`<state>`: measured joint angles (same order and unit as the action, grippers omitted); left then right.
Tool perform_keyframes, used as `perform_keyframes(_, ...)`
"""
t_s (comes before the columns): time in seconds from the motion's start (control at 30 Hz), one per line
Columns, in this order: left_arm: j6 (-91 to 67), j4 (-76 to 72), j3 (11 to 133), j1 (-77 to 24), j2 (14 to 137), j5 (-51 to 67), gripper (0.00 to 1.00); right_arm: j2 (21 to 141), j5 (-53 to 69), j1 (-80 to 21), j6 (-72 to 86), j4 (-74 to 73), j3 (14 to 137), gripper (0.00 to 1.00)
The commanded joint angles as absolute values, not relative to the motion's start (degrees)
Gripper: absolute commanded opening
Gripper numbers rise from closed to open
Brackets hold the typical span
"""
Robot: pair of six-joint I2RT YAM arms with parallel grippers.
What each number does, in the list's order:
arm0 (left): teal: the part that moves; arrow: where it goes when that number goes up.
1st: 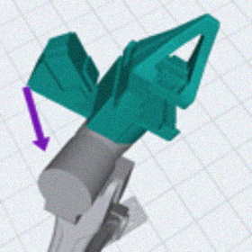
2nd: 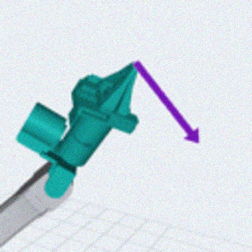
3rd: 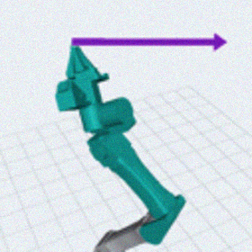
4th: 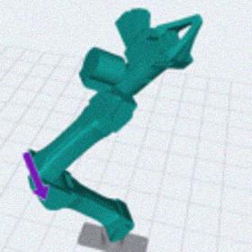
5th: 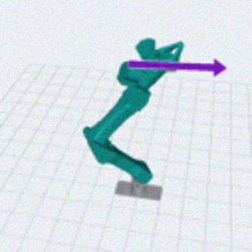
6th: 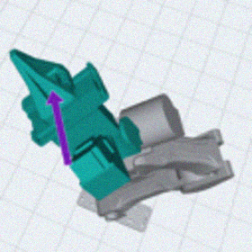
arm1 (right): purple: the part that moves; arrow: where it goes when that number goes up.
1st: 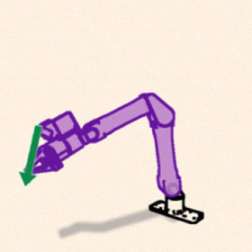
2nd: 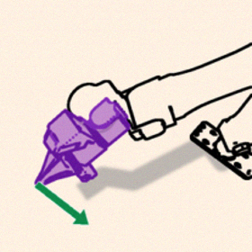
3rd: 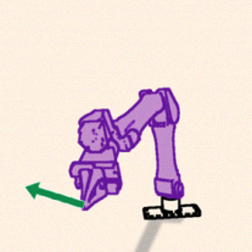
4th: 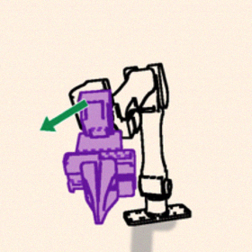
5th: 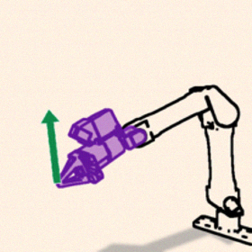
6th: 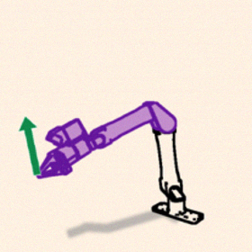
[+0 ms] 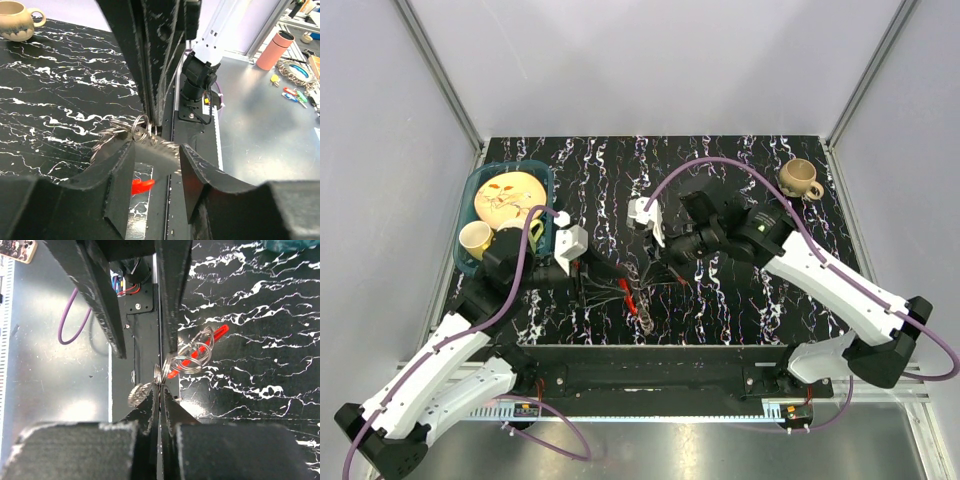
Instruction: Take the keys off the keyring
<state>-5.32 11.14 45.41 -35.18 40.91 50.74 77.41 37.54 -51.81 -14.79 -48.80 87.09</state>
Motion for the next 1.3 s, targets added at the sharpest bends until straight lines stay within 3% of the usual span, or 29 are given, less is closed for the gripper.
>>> perform_keyframes(0.0, -6.42, 10.63, 48.25, -35.24, 40.17, 54.23, 0.43, 78.40, 40.08, -52.03, -14.85, -49.31, 90.53, 0.00)
perform_keyframes(0.3, -7.12, 9.32, 47.55, -35.24, 39.82, 54.05, 0.39, 78.66, 40.87, -52.03, -13.62, -46.76, 89.39, 0.00)
perform_keyframes(1.27, -9.93, 3.08, 45.97, -35.24, 42.98, 55.63, 0.43, 78.13, 40.43, -52.03, -12.39, -43.51, 86.93, 0.00)
